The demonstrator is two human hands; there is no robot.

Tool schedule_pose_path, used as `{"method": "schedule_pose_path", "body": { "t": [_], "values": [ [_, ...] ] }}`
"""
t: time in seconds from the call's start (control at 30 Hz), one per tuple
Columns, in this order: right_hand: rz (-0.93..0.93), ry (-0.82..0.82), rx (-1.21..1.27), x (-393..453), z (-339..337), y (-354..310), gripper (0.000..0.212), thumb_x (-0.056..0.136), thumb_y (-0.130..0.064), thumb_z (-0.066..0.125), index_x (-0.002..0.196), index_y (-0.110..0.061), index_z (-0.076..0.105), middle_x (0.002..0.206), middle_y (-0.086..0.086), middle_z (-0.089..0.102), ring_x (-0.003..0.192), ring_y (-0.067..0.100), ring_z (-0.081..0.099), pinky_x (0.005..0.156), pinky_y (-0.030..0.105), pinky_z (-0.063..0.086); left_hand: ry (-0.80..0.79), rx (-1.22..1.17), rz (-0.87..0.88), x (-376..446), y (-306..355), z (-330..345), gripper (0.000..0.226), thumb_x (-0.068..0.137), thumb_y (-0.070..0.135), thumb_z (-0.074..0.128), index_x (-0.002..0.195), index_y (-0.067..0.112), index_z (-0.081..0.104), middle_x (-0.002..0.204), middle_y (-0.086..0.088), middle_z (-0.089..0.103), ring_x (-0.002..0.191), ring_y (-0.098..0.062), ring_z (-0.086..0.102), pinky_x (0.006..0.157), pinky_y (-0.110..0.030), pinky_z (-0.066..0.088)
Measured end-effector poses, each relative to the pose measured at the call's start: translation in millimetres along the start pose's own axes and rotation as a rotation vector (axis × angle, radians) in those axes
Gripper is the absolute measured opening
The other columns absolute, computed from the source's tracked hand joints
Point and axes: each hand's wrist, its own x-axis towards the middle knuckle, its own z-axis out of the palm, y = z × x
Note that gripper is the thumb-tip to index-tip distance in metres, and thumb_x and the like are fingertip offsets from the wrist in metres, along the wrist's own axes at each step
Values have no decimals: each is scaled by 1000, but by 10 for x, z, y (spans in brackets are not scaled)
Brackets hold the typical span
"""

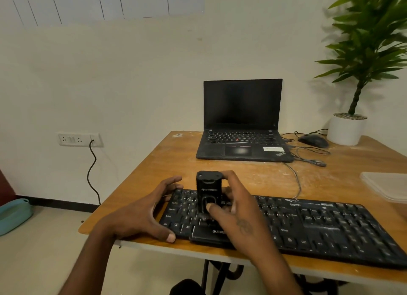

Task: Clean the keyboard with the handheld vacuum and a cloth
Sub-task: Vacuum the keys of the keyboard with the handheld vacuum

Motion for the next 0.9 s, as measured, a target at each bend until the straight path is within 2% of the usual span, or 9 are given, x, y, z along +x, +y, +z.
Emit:
{"method": "schedule_pose_path", "body": {
  "t": [0.13,0.2,0.27,0.33,0.43,0.53,0.63,0.77,0.9],
  "values": [
    [47,83,68,-125,-378,18,47,93,-1,66,118,-37,48,99,-21,53,69,-27,57,50,4,46,5,-5,5,3,-24,5,126,71,21,98,155,65,14,159,25,34,136,13,43,106,-11,45],
    [55,116,53,-161,-507,46,51,92,-3,68,113,-44,47,98,-26,47,70,-32,52,48,1,42,5,-13,6,8,-28,4,127,70,21,98,155,65,14,158,25,35,137,12,43,106,-12,45],
    [36,124,28,-158,-519,70,52,92,-4,69,114,-46,48,101,-26,49,74,-32,52,50,2,44,4,-17,10,7,-29,-3,128,71,18,97,156,63,14,158,25,35,138,11,43,107,-13,45],
    [24,107,28,-128,-439,82,49,92,-2,68,117,-40,50,99,-23,56,75,-21,62,55,10,53,5,-18,10,7,-19,-5,128,70,18,97,156,63,13,159,25,35,138,10,44,107,-14,46],
    [-3,34,-10,-26,-181,73,49,93,-7,68,122,-43,50,105,-16,65,84,4,73,68,39,64,5,0,2,13,15,12,128,66,29,98,154,66,13,159,28,33,137,11,43,107,-16,47],
    [-31,-28,-35,83,23,40,52,93,-12,67,122,-50,48,110,-15,66,92,8,72,74,42,64,7,13,-9,28,41,35,128,62,41,99,152,69,12,161,29,30,141,9,40,109,-18,46],
    [-10,-35,-13,91,-26,47,50,94,-11,67,124,-47,48,113,-14,65,94,-1,69,72,34,64,1,18,-8,42,58,49,128,61,43,98,152,68,12,163,27,27,143,7,39,110,-19,46],
    [27,52,47,-80,-386,69,49,93,-2,67,121,-39,49,102,-17,57,78,-25,59,55,8,50,2,39,2,58,78,84,129,60,46,97,154,66,11,163,28,25,140,11,38,110,-17,45],
    [11,100,53,-156,-527,99,51,92,-1,68,118,-41,48,101,-25,50,73,-31,54,52,3,45,17,62,26,111,97,154,131,62,40,98,155,64,9,162,30,24,138,16,37,108,-12,43]
  ]
}}
